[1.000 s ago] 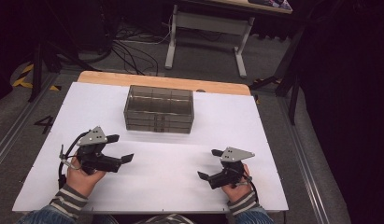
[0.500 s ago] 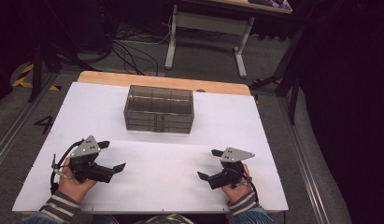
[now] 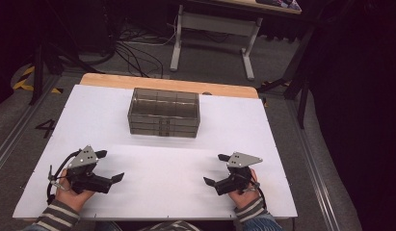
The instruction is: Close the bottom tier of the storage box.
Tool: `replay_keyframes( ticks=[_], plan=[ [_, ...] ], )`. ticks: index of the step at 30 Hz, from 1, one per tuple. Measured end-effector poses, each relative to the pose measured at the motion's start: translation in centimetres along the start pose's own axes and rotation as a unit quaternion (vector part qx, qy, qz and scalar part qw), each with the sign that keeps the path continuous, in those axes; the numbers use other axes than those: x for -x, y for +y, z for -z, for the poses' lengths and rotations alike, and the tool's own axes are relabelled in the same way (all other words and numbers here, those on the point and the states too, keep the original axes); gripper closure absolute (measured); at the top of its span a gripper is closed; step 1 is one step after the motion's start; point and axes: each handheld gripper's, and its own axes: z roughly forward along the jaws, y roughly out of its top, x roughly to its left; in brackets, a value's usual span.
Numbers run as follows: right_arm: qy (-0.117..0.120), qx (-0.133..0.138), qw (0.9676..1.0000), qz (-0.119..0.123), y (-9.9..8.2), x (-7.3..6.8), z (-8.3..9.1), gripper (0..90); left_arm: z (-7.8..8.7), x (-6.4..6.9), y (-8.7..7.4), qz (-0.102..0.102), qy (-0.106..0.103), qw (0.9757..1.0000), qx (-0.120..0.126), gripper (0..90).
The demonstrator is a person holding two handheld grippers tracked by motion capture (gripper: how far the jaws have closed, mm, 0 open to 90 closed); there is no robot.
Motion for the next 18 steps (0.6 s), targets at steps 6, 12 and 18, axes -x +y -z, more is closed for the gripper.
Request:
replay_keyframes(
  ticks=[6,12,18],
  plan=[
    [0.001,0.001,1.0000,0.001,0.01,0.00,-0.01,1.1,-0.32,0.13,0.09,-0.005,-0.005,0.9998,0.019,0.2],
    [0.000,0.001,1.0000,0.001,0.01,0.01,0.01,1.1,-0.24,0.11,0.13,0.004,-0.012,0.9996,0.026,0.2],
    [0.000,0.001,1.0000,-0.001,0.00,0.04,0.00,1.1,0.08,0.15,0.10,0.001,-0.013,0.9997,0.019,0.1]
  ],
)
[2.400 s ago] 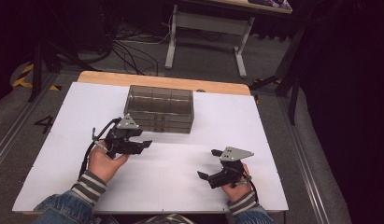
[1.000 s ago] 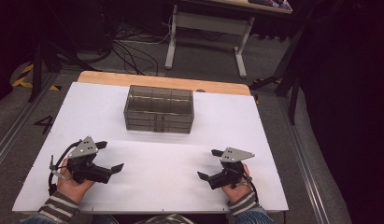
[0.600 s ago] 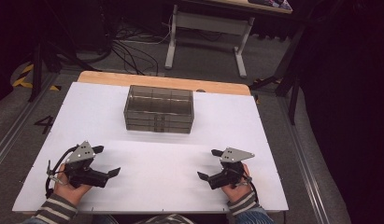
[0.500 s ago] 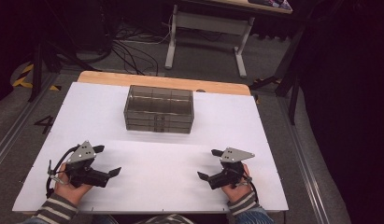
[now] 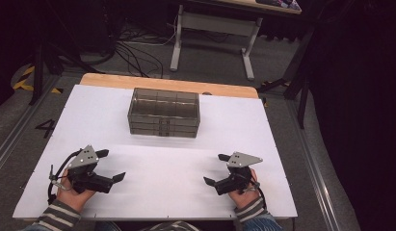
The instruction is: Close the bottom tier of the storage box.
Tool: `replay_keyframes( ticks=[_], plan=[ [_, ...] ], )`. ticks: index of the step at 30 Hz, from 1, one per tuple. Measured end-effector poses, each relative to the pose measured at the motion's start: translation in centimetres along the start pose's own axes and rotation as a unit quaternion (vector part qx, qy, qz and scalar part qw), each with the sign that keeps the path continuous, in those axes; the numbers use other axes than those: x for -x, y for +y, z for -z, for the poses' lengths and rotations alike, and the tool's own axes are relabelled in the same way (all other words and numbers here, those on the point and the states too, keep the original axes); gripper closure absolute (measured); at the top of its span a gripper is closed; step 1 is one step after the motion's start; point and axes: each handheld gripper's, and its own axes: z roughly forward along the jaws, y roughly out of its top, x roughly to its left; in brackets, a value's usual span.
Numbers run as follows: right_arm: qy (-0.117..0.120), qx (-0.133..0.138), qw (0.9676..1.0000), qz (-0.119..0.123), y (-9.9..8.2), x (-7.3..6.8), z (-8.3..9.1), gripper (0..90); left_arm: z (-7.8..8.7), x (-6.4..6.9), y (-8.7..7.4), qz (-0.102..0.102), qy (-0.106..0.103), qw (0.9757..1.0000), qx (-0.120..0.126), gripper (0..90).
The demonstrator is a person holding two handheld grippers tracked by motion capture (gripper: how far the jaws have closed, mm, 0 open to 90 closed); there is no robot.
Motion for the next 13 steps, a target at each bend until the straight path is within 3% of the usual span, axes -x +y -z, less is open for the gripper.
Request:
replay_keyframes(
  ticks=[13],
  plan=[
    [0.001,0.000,1.0000,-0.001,0.00,0.02,-0.03,1.1,-0.12,0.08,-0.01,0.005,-0.004,1.0000,0.000,0.0]
  ],
)
